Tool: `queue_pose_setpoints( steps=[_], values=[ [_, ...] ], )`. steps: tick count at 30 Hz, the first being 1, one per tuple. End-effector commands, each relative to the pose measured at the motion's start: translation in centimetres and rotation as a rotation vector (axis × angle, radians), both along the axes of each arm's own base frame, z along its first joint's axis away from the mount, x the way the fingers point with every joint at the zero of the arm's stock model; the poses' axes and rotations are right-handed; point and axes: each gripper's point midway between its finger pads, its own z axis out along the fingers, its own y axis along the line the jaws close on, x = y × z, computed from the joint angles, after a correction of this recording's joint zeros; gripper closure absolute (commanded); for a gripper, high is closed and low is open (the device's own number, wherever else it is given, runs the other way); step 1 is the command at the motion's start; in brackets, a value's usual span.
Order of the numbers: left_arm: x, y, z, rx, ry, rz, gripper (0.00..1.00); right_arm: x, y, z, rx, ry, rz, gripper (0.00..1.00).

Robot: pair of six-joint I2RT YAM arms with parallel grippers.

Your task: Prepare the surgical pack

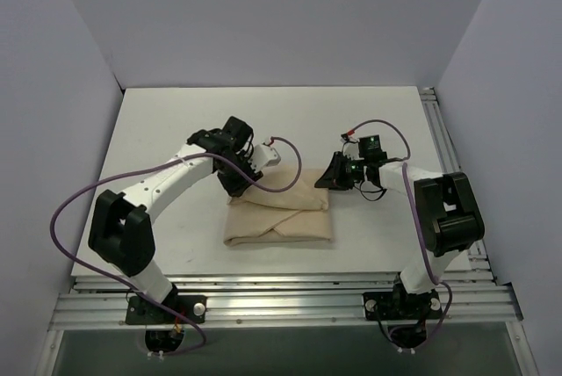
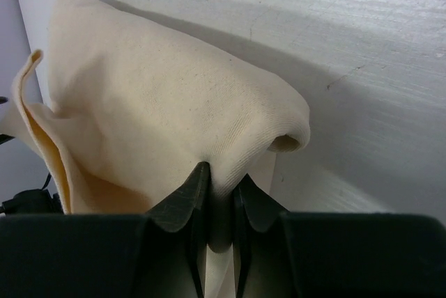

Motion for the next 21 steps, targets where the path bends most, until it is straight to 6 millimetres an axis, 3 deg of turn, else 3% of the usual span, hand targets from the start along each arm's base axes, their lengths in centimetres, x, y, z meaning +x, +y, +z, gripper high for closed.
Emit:
queue_pose_setpoints(
  steps=[1,6,9,11,12,13,14,16,18,21],
  values=[
    [-0.1,-1.1,7.4,-0.120,-0.075,0.018,0.54,-0.7,-1.2,-2.1,-0.097,0.016,-0.026,1.00],
    [-0.7,-0.4,11.5,-0.170,-0.108,0.079,0.47,-0.2,-1.3,-1.8,-0.110,-0.032,-0.033,1.00],
    [2.7,1.5,12.1,-0.179,-0.190,0.300,0.46,-0.1,-1.4,-2.1,-0.134,-0.045,-0.029,1.00],
    [5.4,2.4,10.7,-0.160,-0.180,0.450,0.46,-0.2,-1.4,-2.4,-0.149,-0.047,-0.024,1.00],
    [6.6,3.8,9.9,-0.134,-0.170,0.527,0.45,-0.2,-1.4,-2.3,-0.151,-0.052,-0.025,1.00],
    [7.2,4.2,7.2,-0.085,-0.101,0.571,0.44,-0.2,-1.4,-2.4,-0.153,-0.052,-0.026,1.00],
    [7.6,4.3,6.0,-0.080,-0.062,0.622,0.43,-0.3,-1.2,-2.4,-0.158,-0.056,-0.024,1.00],
    [7.8,3.8,2.9,-0.081,0.030,0.641,0.42,0.0,-1.1,-2.0,-0.162,-0.075,-0.030,1.00],
    [6.8,3.0,0.6,-0.090,0.111,0.638,0.40,0.0,-0.9,-1.9,-0.158,-0.083,-0.036,1.00],
    [6.2,2.5,-1.0,-0.111,0.145,0.632,0.39,-0.1,-0.8,-2.0,-0.154,-0.085,-0.042,1.00]
  ],
)
